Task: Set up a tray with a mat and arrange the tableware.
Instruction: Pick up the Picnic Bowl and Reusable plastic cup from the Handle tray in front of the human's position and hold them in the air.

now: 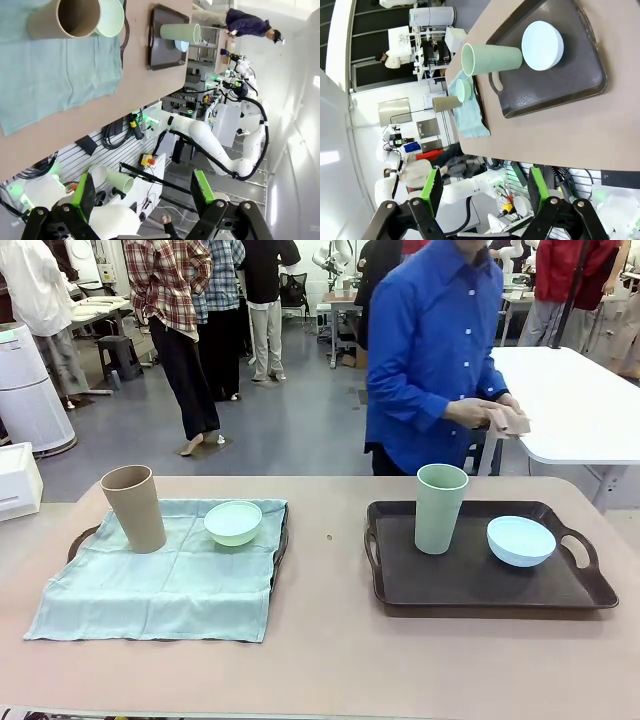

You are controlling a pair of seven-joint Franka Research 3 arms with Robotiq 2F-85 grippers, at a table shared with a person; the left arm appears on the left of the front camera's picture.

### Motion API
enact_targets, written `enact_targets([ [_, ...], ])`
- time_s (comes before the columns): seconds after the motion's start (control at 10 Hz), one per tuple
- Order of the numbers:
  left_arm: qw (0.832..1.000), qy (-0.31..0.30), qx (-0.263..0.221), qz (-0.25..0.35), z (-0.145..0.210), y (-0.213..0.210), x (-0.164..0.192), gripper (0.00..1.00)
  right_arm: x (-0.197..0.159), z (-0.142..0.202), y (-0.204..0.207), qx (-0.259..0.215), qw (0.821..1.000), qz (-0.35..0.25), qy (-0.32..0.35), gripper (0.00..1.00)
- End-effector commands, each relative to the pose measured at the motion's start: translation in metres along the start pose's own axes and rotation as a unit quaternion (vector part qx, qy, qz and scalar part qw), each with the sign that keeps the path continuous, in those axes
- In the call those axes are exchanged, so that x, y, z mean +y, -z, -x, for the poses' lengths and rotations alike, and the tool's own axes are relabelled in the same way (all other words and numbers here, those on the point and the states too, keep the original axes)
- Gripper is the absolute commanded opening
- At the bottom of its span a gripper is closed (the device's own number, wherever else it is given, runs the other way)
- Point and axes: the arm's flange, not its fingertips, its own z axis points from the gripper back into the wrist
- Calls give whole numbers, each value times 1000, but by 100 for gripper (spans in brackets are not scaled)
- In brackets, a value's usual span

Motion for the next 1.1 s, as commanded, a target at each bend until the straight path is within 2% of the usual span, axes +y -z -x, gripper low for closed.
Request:
enact_targets([
  [0.0,1000,-4,-14,15,0,1,3,100,0,-1,0,-5,1000,1,5,89],
  [1.0,1000,-4,-14,15,0,1,3,100,0,-1,0,-5,1000,1,5,89],
])
